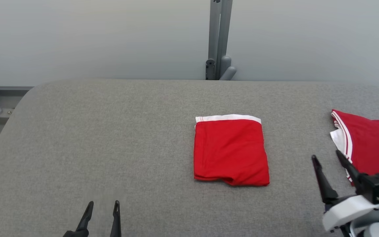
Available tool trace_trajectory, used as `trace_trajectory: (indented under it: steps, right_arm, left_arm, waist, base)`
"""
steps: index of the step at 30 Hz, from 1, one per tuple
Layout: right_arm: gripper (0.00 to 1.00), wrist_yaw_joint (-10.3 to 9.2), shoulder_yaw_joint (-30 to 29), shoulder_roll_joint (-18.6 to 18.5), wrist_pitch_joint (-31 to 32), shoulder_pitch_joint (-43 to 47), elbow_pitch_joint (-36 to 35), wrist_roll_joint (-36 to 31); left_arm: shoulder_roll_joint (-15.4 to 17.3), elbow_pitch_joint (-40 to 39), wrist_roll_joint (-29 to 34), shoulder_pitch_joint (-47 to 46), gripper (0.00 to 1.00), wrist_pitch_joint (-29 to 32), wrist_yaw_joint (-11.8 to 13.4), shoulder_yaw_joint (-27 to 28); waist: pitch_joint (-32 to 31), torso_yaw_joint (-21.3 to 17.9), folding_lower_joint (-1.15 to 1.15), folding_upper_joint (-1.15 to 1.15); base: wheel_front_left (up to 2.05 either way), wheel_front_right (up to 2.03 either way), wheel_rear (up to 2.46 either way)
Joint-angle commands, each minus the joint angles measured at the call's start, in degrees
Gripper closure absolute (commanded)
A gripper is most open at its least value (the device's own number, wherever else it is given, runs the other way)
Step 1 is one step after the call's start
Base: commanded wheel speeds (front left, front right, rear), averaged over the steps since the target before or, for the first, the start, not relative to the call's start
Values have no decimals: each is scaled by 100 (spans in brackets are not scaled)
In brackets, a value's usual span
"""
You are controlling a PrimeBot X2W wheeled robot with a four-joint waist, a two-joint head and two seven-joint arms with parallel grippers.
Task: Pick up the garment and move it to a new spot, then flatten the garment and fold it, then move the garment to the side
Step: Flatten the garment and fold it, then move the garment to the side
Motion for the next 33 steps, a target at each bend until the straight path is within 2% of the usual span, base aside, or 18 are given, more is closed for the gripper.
trace_trajectory:
  steps: [1,5,8,14,17,19,22,25,27,29,31,33]
  right_arm:
    - [0,-9,-374,61,-13,297,-186,-133]
    - [0,-8,-1080,236,-13,750,-345,-425]
    - [0,-8,-1348,422,-13,945,-278,-601]
    - [0,-9,-1390,638,-14,950,-123,-680]
    - [0,-8,-1348,756,-14,855,-62,-401]
    - [0,-7,-1129,814,51,649,63,52]
    - [0,-6,-678,743,861,84,59,938]
    - [0,-5,-538,776,2249,-550,206,1507]
    - [0,-6,-544,826,3087,-1014,431,1637]
    - [0,-4,-492,822,3672,-1461,672,1475]
    - [0,-5,-451,885,4027,-1811,956,1474]
    - [0,-5,-486,913,4117,-2125,1287,1322]
  left_arm:
    - [39,-82,86,116,0,-12,-58,74]
    - [21,-174,119,206,0,-12,-170,208]
    - [16,-107,177,250,0,-12,-286,171]
    - [2,-68,176,179,0,-12,-412,192]
    - [-11,-90,152,162,0,-12,-431,212]
    - [-20,-117,118,187,0,-12,-434,253]
    - [-38,-161,87,182,0,-12,-433,296]
    - [-45,-101,69,96,0,-12,-444,240]
    - [-47,-39,49,26,0,-12,-457,179]
    - [-51,-1,57,-116,0,-12,-476,112]
    - [-50,68,16,-274,0,-12,-496,43]
    - [-53,102,-33,-472,0,-12,-496,-7]
  waist:
    - [-234,-250,0,68]
    - [-260,-348,0,68]
    - [-257,-397,0,68]
    - [-202,-409,0,68]
    - [-176,-391,0,68]
    - [-114,-377,0,68]
    - [75,-377,0,68]
    - [283,-369,0,68]
    - [444,-325,0,68]
    - [656,-220,0,68]
    - [869,-57,0,68]
    - [1043,102,0,68]
  base:
    - [0,0,0]
    - [0,0,0]
    - [0,0,0]
    - [0,0,0]
    - [0,0,0]
    - [0,0,0]
    - [0,0,0]
    - [0,0,0]
    - [0,0,0]
    - [0,0,0]
    - [0,0,0]
    - [0,0,0]
